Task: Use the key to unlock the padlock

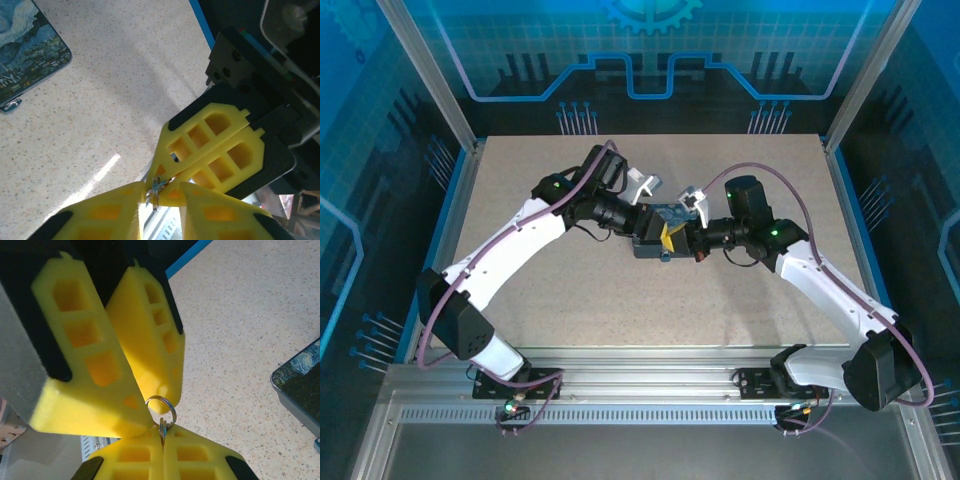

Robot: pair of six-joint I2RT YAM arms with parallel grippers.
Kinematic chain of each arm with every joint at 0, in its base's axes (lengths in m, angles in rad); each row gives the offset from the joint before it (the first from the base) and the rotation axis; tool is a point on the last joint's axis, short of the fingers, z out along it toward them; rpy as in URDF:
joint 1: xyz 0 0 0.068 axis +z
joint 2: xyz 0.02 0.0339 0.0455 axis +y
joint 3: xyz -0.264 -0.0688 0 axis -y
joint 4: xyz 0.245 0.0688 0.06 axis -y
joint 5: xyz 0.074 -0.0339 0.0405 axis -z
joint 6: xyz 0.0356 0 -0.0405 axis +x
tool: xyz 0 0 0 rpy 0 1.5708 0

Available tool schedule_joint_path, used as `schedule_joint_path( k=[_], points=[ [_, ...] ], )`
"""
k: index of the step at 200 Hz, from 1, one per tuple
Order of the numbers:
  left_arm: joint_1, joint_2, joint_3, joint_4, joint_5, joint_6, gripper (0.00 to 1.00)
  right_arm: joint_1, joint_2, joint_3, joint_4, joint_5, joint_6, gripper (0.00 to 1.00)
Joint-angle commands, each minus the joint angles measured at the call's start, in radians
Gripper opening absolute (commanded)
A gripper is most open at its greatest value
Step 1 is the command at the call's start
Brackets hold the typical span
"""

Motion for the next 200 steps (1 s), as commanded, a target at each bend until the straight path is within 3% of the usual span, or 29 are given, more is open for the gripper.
schedule_joint_path(
  k=[1, 59, 76, 99, 163, 200],
  points=[
    [0.001, -0.046, -0.034, 0.062, -0.004, -0.029, 0.39, -0.009, -0.012, 0.011, 0.021, 0.017, 0.016, 0.01],
    [0.082, -0.209, -0.251, 0.336, -0.009, -0.188, 0.45, -0.031, -0.046, -0.017, 0.073, 0.039, 0.096, 0.01],
    [0.105, -0.278, -0.366, 0.474, -0.022, -0.265, 0.56, -0.040, -0.056, -0.025, 0.119, 0.040, 0.151, 0.02],
    [0.117, -0.354, -0.518, 0.640, -0.065, -0.339, 0.62, -0.043, -0.063, -0.038, 0.179, 0.063, 0.227, 0.02],
    [0.105, -0.410, -0.862, 1.264, -0.058, -0.604, 0.65, -0.023, -0.089, -0.125, 0.384, 0.116, 0.434, 0.02],
    [0.071, -0.369, -0.892, 1.426, -0.034, -0.643, 0.62, -0.009, -0.103, -0.149, 0.451, 0.146, 0.496, 0.02]
  ],
)
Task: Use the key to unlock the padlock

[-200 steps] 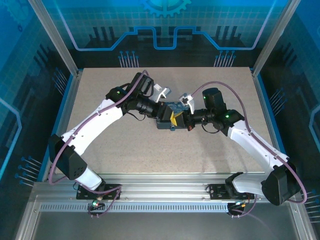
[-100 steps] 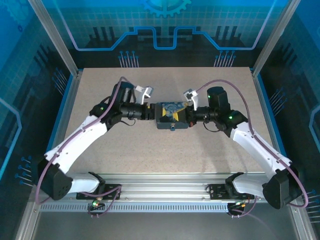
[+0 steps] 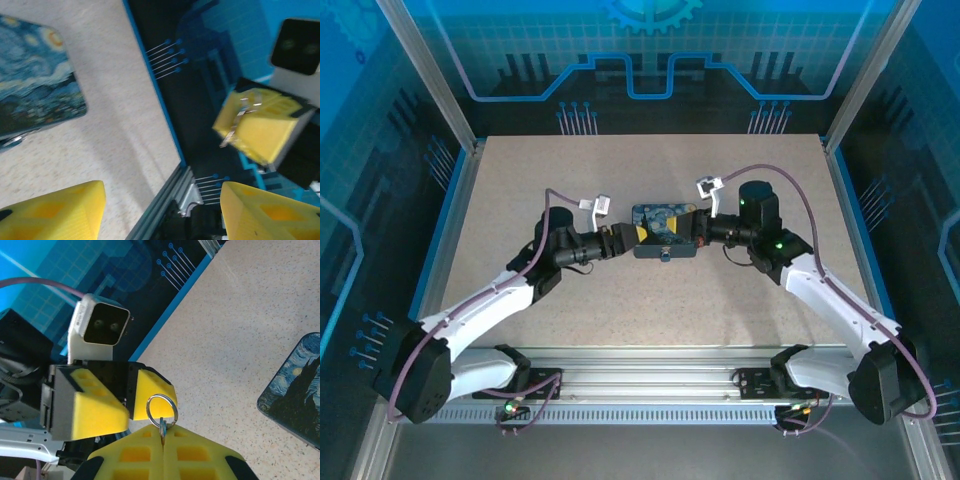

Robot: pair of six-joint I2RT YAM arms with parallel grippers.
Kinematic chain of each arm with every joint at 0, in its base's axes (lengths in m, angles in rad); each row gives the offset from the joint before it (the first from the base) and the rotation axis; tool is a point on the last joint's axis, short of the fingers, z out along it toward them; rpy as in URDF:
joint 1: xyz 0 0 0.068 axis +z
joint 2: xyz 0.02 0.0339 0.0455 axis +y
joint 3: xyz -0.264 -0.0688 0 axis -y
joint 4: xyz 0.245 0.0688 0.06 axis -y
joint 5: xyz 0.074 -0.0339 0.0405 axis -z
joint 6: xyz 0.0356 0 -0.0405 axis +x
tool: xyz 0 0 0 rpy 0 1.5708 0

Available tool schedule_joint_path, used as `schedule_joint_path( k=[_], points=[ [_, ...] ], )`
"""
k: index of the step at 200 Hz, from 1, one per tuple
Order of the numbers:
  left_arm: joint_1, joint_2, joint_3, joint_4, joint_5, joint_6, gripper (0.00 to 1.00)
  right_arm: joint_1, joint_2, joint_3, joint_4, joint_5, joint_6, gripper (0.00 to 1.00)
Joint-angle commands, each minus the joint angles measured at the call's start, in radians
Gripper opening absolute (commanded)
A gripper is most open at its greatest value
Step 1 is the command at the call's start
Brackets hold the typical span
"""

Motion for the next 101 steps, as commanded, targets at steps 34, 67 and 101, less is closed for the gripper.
schedule_joint_path(
  k=[34, 67, 101],
  points=[
    [-0.033, 0.064, -0.024, 0.394, 0.048, -0.121, 0.57, 0.029, -0.049, -0.050, 0.145, 0.038, 0.114, 0.02],
    [-0.047, 0.110, -0.020, 0.476, 0.064, -0.156, 0.50, 0.044, -0.054, -0.069, 0.194, 0.040, 0.155, 0.02],
    [-0.059, 0.153, -0.007, 0.562, 0.094, -0.192, 0.41, 0.053, -0.057, -0.086, 0.237, 0.046, 0.182, 0.02]
  ],
)
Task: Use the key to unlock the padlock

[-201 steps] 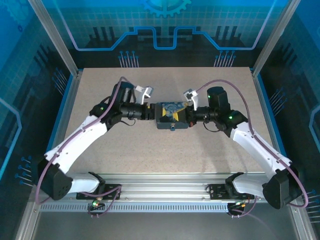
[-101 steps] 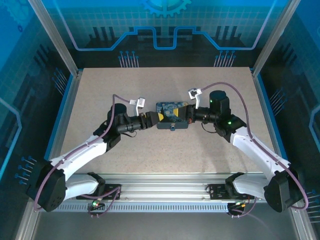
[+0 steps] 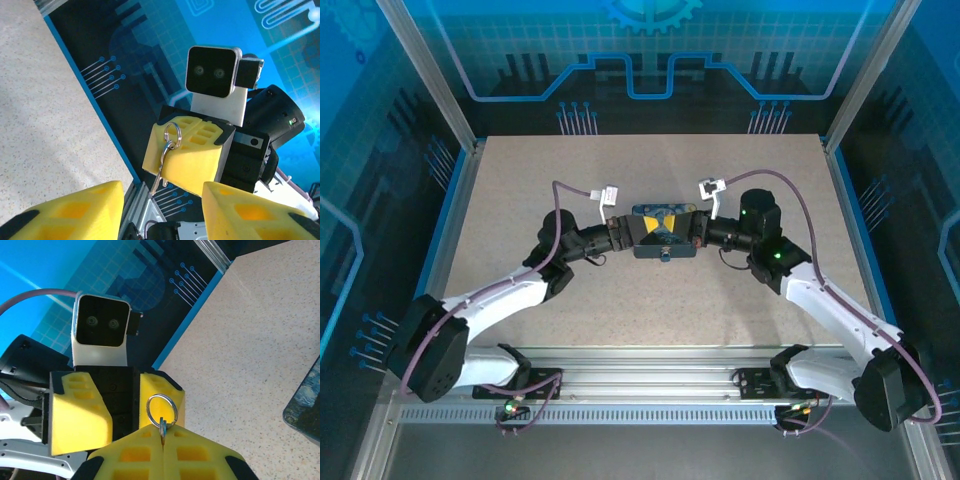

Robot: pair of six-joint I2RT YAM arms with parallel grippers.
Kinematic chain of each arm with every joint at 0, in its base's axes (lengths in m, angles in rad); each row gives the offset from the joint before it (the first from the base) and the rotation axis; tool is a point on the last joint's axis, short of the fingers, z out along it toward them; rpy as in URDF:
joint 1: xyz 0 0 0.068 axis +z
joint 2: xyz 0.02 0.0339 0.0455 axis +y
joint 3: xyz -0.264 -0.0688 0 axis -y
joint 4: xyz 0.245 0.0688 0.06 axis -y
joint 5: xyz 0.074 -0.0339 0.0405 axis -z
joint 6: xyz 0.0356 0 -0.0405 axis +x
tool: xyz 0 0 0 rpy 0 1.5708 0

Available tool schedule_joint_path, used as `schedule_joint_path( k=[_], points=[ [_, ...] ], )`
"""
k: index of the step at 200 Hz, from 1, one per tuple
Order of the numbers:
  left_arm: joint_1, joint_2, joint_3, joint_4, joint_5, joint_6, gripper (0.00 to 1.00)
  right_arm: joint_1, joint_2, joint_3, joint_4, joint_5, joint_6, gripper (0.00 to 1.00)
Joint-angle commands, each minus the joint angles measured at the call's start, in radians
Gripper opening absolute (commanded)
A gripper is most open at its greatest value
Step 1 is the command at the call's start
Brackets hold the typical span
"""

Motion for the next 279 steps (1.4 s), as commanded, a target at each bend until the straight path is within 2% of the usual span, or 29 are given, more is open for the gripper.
schedule_joint_path(
  k=[1, 107, 135, 161, 187, 207, 251, 279],
  points=[
    [-0.012, 0.026, 0.003, 0.131, 0.048, -0.038, 0.41, 0.014, -0.017, -0.018, 0.079, 0.010, 0.037, 0.02],
    [-0.017, 0.050, 0.018, 0.171, 0.066, -0.054, 0.22, 0.017, -0.018, -0.027, 0.131, 0.006, 0.073, 0.02],
    [-0.016, 0.052, 0.021, 0.171, 0.066, -0.054, 0.21, 0.020, -0.013, -0.023, 0.136, -0.004, 0.075, 0.02],
    [-0.017, 0.053, 0.021, 0.171, 0.063, -0.053, 0.28, 0.025, -0.014, -0.027, 0.144, -0.016, 0.079, 0.02],
    [-0.017, 0.053, 0.019, 0.184, 0.057, -0.056, 0.28, 0.028, -0.020, -0.035, 0.138, -0.015, 0.076, 0.02],
    [-0.017, 0.053, 0.022, 0.188, 0.058, -0.059, 0.23, 0.028, -0.025, -0.043, 0.138, -0.013, 0.078, 0.02],
    [-0.017, 0.050, 0.021, 0.194, 0.060, -0.062, 0.00, 0.028, -0.036, -0.056, 0.145, -0.006, 0.080, 0.02],
    [-0.016, 0.042, 0.024, 0.185, 0.060, -0.054, 0.00, 0.028, -0.043, -0.059, 0.140, -0.002, 0.075, 0.04]
  ],
)
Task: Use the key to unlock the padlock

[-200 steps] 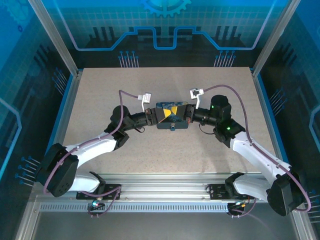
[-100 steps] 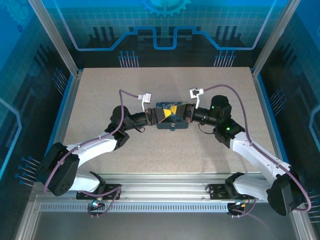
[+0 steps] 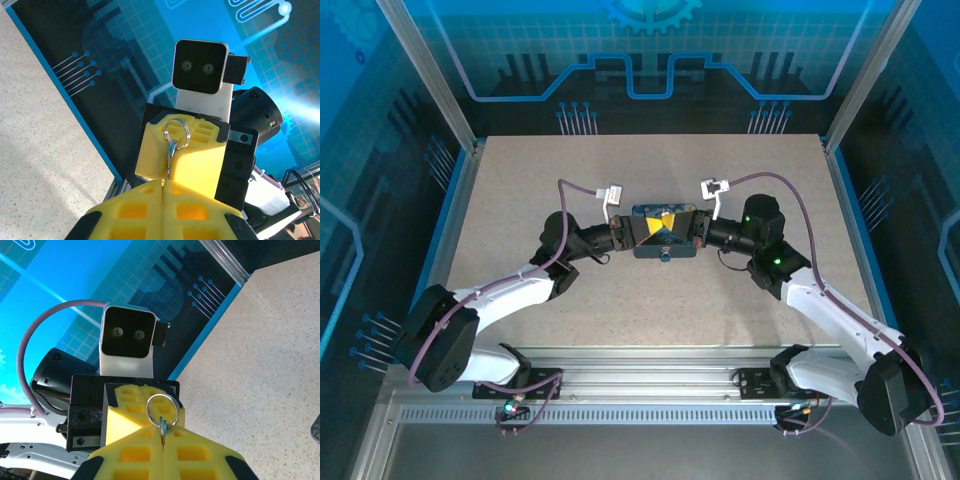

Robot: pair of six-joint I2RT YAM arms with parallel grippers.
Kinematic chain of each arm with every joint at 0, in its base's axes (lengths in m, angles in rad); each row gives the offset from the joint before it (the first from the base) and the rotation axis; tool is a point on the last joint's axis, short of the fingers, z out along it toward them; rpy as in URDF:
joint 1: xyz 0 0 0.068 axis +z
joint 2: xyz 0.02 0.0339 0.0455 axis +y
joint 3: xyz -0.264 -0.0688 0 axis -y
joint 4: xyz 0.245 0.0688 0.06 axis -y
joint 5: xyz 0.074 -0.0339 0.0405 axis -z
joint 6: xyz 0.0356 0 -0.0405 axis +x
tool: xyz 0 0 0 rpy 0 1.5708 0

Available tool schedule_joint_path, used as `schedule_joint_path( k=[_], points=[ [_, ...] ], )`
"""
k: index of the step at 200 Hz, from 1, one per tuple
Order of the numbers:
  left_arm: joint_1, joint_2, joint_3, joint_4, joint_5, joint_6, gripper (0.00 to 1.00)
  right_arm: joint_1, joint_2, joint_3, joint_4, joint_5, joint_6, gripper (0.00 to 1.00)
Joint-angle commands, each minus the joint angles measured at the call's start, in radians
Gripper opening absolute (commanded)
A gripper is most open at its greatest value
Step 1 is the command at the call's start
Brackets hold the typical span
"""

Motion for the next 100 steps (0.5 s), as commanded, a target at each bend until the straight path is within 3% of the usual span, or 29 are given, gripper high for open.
schedule_joint_path(
  k=[1, 16, 44, 64, 100],
  points=[
    [-0.007, -0.010, 0.022, 0.039, 0.010, 0.009, 0.00, 0.012, -0.017, -0.014, 0.009, 0.000, -0.009, 0.04],
    [-0.006, -0.019, 0.028, 0.002, 0.008, 0.022, 0.00, 0.011, -0.020, -0.013, -0.004, 0.000, -0.019, 0.08],
    [-0.001, -0.063, 0.067, -0.230, 0.019, 0.110, 0.00, -0.021, -0.055, -0.024, -0.100, 0.034, -0.049, 0.29],
    [0.008, -0.098, 0.127, -0.522, 0.028, 0.227, 0.00, -0.073, -0.096, -0.047, -0.160, 0.046, -0.066, 0.38],
    [0.025, -0.123, 0.274, -1.036, 0.032, 0.470, 0.00, -0.141, -0.154, -0.064, -0.306, 0.059, -0.134, 0.42]
  ],
)
